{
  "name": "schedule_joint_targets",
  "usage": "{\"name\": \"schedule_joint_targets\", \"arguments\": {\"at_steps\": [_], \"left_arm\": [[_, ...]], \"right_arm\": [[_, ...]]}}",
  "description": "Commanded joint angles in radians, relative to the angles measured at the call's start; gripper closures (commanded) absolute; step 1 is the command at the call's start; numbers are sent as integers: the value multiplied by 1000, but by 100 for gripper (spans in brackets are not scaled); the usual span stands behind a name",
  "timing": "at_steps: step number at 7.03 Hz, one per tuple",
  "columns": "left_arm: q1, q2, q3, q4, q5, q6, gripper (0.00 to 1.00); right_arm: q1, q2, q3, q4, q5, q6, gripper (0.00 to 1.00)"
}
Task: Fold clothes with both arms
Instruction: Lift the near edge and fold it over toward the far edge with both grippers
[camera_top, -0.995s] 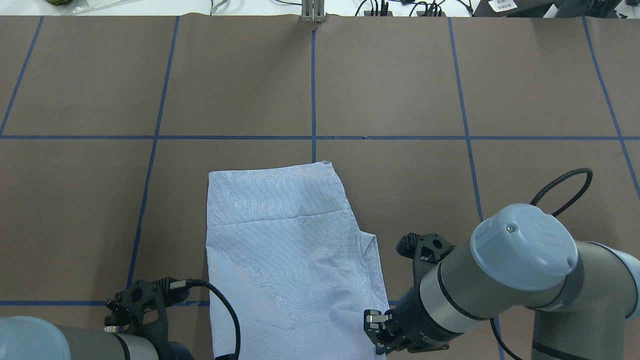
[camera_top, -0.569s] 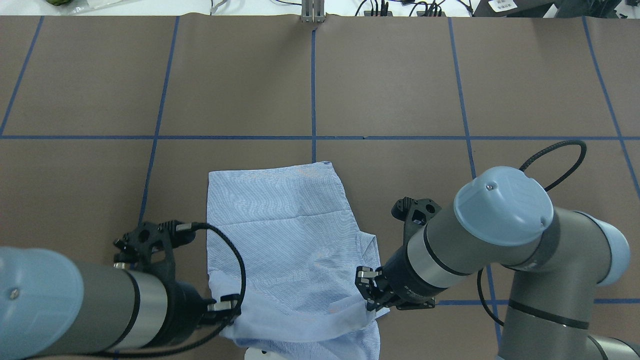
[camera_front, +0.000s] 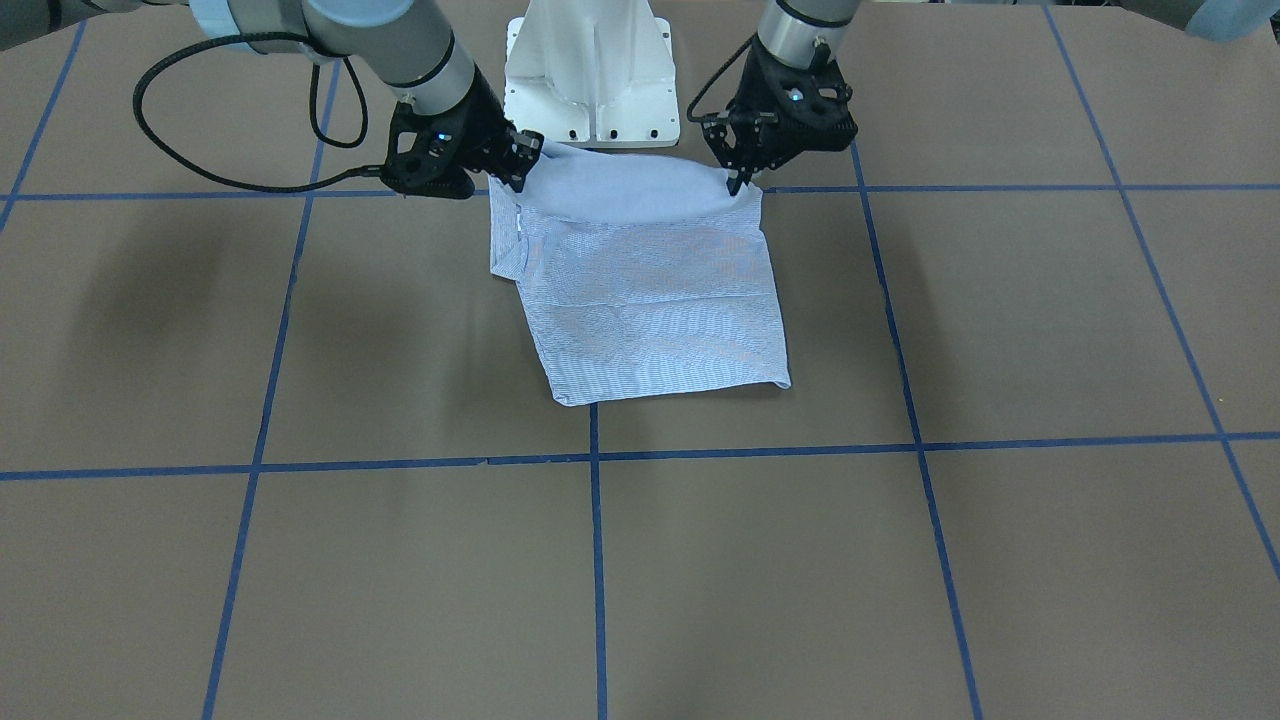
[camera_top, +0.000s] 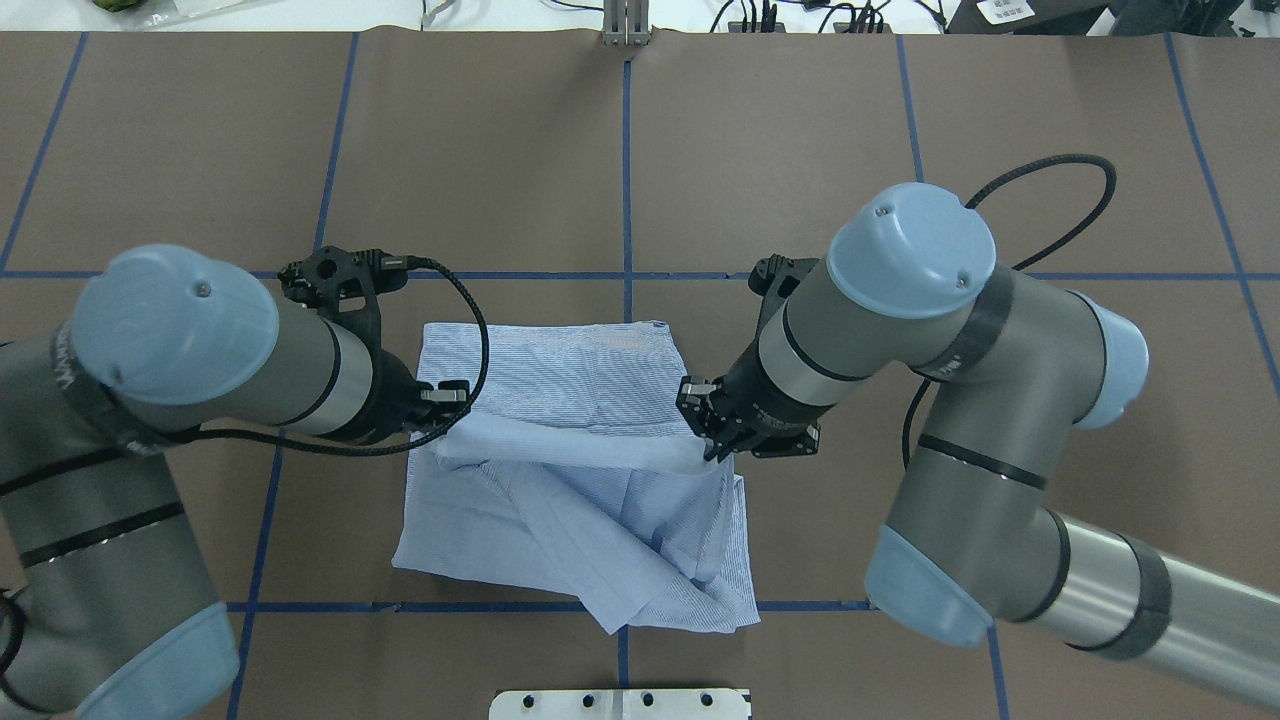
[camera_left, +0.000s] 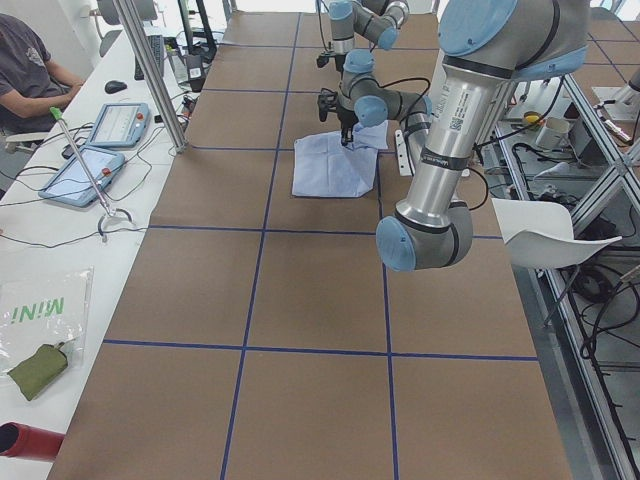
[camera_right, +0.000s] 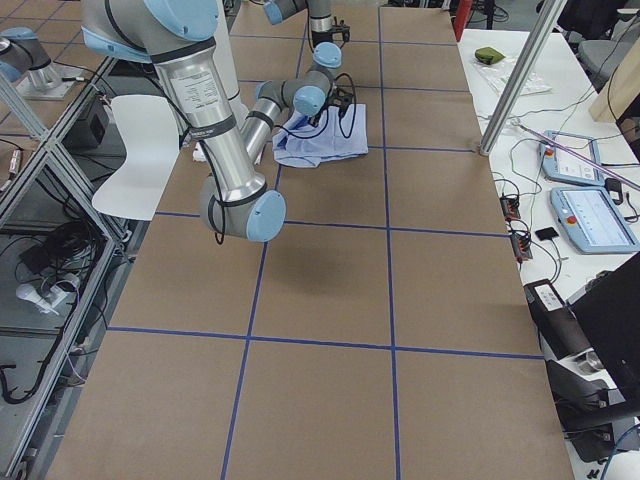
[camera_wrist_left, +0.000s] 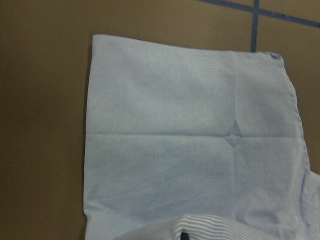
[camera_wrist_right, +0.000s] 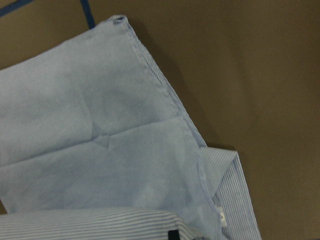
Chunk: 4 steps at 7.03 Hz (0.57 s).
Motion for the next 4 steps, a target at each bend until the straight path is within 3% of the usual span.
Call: {"name": "schedule_joint_targets", "arguments": {"at_steps": [1,4], "left_arm": [[-63,-11,178,-178,-2,38,100],[-131,-18,237,-208,-10,111,100]], "right_arm": [[70,130,-192,4,-1,-60,100],[109,270,-342,6,-2,-68,100]]}}
